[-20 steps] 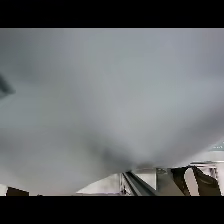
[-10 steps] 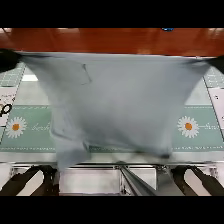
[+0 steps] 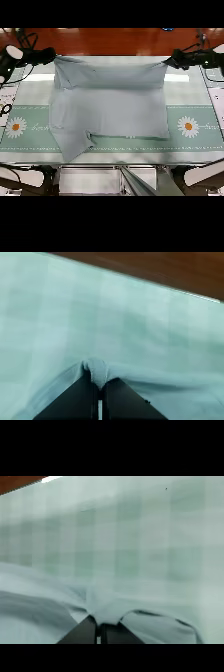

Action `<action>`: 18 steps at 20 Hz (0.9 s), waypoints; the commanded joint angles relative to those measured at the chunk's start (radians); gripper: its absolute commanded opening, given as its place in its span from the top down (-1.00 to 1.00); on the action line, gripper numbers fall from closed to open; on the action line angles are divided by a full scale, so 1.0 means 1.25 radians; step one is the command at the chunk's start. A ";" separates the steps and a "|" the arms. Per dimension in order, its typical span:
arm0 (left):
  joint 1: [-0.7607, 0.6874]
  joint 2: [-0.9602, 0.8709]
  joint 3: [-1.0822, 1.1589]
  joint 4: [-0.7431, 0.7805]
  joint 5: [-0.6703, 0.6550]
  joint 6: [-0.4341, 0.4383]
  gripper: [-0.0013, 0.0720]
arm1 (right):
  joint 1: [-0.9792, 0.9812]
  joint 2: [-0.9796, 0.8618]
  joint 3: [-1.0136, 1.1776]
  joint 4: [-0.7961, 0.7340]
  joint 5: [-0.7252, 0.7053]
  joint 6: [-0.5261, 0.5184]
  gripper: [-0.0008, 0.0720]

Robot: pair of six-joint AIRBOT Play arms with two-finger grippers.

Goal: Fold the shirts.

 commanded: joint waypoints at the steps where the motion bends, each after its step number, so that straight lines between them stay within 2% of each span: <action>1: -0.002 -0.107 0.108 0.011 -0.166 -0.017 0.91 | 0.013 -0.107 0.078 -0.020 0.037 0.040 0.91; 6: 0.032 -0.097 0.108 0.038 -0.273 -0.014 0.91 | -0.015 -0.085 0.078 -0.063 0.166 0.033 0.91; 8: 0.056 -0.085 0.108 0.038 -0.343 0.023 0.91 | -0.042 -0.061 0.078 -0.064 0.212 0.027 0.91; 11: 0.087 -0.081 0.108 0.037 -0.449 0.039 0.91 | -0.075 -0.042 0.078 -0.065 0.288 0.028 0.91; 13: 0.090 -0.081 0.095 0.038 -0.508 0.104 0.91 | -0.069 -0.042 0.077 -0.098 0.323 0.028 0.91; 18: 0.087 -0.081 0.031 0.038 -0.532 0.103 0.91 | -0.034 -0.042 -0.021 -0.154 0.326 0.028 0.91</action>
